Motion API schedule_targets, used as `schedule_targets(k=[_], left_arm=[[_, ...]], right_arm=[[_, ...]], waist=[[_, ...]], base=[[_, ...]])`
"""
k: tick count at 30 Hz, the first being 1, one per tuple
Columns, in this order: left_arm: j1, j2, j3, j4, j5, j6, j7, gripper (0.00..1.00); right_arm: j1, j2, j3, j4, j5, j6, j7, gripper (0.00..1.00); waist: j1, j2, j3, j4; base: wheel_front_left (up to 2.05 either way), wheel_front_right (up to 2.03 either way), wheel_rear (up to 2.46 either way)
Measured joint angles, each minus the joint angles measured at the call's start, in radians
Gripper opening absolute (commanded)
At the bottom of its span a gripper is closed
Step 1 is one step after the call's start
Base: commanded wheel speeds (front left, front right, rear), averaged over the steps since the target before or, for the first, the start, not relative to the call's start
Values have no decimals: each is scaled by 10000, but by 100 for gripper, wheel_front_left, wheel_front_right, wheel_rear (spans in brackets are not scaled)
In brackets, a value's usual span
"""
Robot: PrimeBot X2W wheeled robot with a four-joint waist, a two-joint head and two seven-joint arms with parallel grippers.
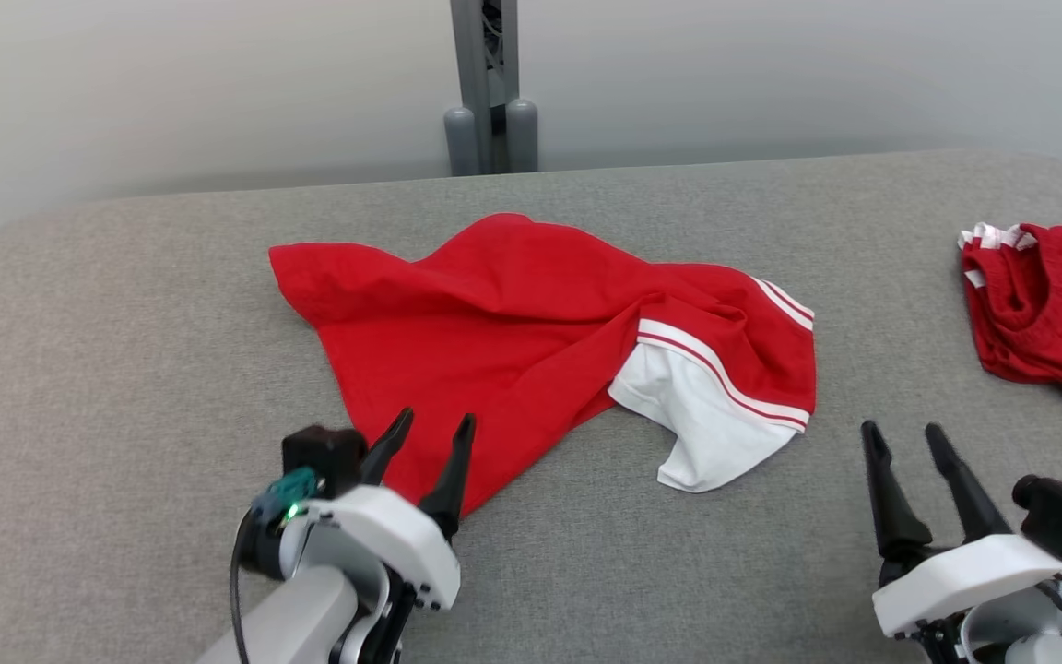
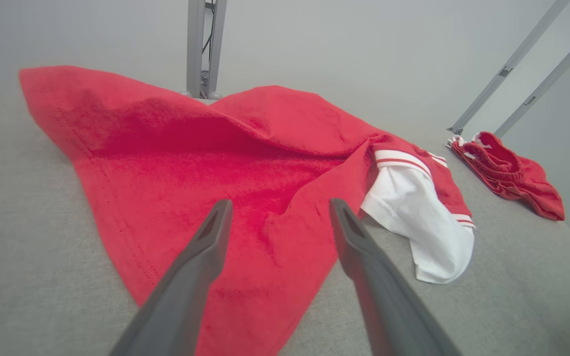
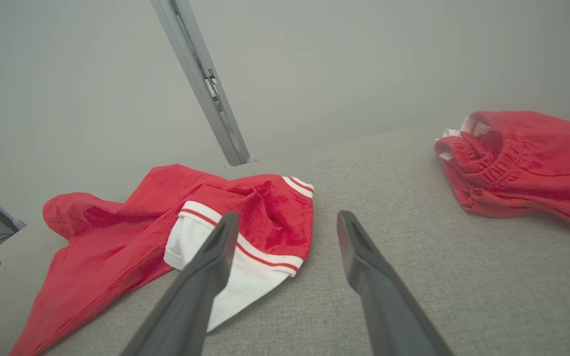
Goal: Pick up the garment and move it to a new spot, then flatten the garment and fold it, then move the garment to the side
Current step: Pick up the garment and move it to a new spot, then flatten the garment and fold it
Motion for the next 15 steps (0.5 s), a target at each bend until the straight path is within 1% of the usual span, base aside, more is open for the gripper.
schedule_targets(k=[4,5,6,10,15], left_arm=[[1273,357,997,-1333,823,389,-6,100],[1514,430,1237,-1634,1012,464,-6,100],[1913,558,1546,-2127,1356,591,-4,100],[2510,746,1996,-2867,1868,826,-6,100],[2962,794,2219,-3333,2084,897,-6,100]], right_arm=[[-30,4,213,1043,949,0,6,100],[-87,4,224,1411,1221,0,-8,100],[-325,-2,276,2163,1814,0,-105,100],[-1033,-2,464,3693,2982,0,-326,100],[-1751,4,840,5359,4343,0,-370,100]], waist=[[0,0,-48,241],[0,0,-56,325],[-1,0,-70,511],[0,0,-105,959],[0,0,-150,1531]], base=[[0,0,0],[0,0,0],[0,0,0],[0,0,0],[0,0,0]])
